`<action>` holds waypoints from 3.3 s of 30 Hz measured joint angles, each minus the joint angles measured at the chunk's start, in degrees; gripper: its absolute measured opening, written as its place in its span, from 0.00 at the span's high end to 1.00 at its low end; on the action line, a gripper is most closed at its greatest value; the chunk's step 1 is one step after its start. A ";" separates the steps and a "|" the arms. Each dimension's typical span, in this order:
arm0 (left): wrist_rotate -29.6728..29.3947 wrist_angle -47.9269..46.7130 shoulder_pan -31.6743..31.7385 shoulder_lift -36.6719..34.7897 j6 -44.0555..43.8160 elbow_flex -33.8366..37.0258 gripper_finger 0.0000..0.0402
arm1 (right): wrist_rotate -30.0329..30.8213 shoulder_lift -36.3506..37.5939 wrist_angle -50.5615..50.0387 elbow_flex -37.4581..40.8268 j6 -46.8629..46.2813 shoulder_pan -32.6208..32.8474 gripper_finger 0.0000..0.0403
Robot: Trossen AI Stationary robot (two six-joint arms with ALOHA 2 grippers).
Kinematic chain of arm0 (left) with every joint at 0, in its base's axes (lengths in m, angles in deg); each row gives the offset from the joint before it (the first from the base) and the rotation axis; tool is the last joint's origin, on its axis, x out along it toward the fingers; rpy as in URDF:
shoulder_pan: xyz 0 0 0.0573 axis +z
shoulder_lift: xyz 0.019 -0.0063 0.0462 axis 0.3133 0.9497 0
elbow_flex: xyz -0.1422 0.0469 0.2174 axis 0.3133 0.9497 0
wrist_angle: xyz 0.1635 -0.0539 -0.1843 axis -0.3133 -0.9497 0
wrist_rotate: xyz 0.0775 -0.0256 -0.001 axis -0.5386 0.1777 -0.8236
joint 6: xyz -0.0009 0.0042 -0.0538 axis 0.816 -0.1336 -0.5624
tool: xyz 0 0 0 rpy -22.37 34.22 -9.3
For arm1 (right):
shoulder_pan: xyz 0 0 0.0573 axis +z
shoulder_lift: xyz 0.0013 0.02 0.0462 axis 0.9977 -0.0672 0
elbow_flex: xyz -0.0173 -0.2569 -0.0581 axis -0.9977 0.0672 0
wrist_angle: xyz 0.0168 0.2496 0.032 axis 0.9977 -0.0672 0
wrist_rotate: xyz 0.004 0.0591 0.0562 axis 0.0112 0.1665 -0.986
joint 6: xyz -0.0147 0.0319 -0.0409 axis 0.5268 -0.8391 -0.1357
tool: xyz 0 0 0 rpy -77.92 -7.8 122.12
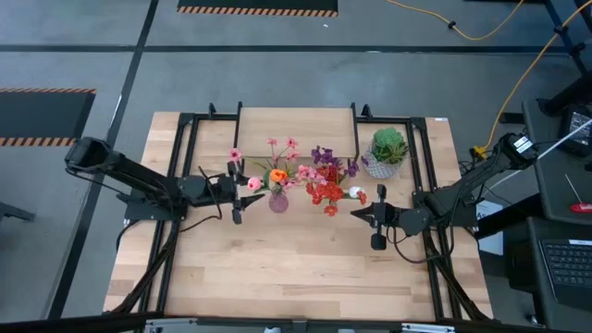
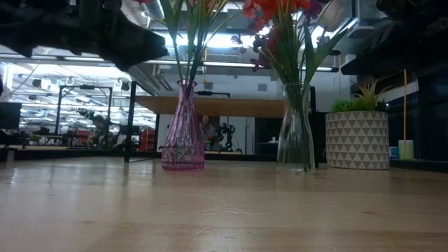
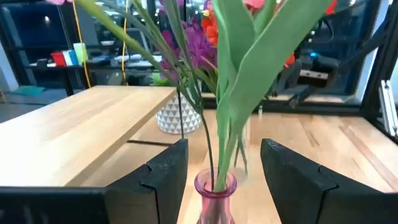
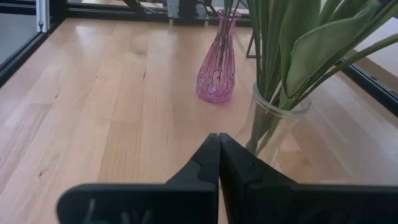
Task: Pick and place flowers into a vace then onto a shelf
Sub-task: Put the transparent vase with flowers on the shelf
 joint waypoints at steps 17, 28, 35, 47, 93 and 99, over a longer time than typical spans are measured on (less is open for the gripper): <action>-3.97 -39.20 -11.01 -13.78 -4.25 -7.75 0.64 | -1.34 -0.02 6.81 0.00 -1.64 -0.02 0.99; -7.29 -48.13 -16.47 -24.25 -2.77 -7.81 0.91 | -4.26 -0.02 8.44 0.00 -1.56 0.01 0.99; -13.71 -49.08 -17.46 -26.97 -1.84 -4.96 0.99 | -4.24 -0.02 7.19 0.00 0.13 0.01 0.97; -17.29 -49.10 -17.44 -30.48 -7.72 -1.23 1.00 | -4.08 -0.02 6.82 0.00 -1.47 -0.02 0.56; -22.91 -47.68 -17.44 -30.41 -6.23 -1.23 0.99 | -5.32 -15.52 44.59 14.60 4.90 -12.19 0.26; -22.75 -47.70 -17.44 -30.41 -6.22 -1.23 0.99 | -6.68 -24.57 54.48 13.88 5.41 -15.20 0.26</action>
